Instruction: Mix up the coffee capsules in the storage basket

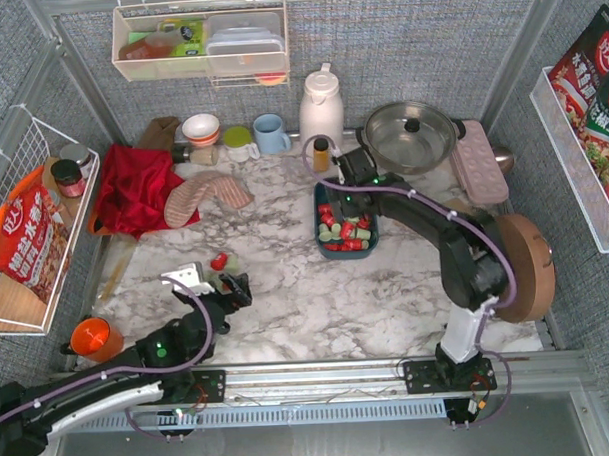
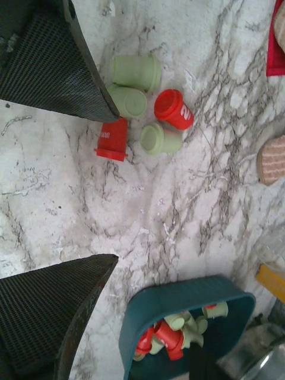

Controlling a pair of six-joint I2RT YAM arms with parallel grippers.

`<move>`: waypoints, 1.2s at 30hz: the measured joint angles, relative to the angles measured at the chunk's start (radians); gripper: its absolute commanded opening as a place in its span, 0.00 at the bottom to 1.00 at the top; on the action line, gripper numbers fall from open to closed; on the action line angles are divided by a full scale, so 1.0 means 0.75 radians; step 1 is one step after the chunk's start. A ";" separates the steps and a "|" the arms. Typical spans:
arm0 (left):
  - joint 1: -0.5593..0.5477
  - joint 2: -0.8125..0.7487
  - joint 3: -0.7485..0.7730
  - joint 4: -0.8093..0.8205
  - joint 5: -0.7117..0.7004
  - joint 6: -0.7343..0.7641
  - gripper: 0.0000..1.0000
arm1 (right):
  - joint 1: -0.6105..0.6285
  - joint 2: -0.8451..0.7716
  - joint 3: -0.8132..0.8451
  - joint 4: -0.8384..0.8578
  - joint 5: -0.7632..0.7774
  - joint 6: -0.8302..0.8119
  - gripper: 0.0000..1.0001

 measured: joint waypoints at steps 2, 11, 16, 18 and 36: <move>0.006 0.040 0.019 -0.046 -0.014 -0.038 0.99 | 0.027 -0.109 -0.094 0.009 -0.008 0.003 0.78; 0.258 0.388 0.130 -0.132 0.225 -0.116 0.99 | 0.071 -0.548 -0.369 0.093 0.146 -0.006 0.99; 0.462 0.603 0.168 -0.110 0.507 -0.110 0.99 | -0.013 -0.676 -0.505 0.190 0.196 0.082 0.99; 0.496 0.672 0.181 -0.092 0.579 -0.096 0.95 | -0.073 -0.695 -0.548 0.192 0.199 0.151 0.99; 0.661 1.005 0.298 0.033 0.693 0.024 0.81 | -0.186 -0.834 -0.720 0.362 -0.082 0.259 0.77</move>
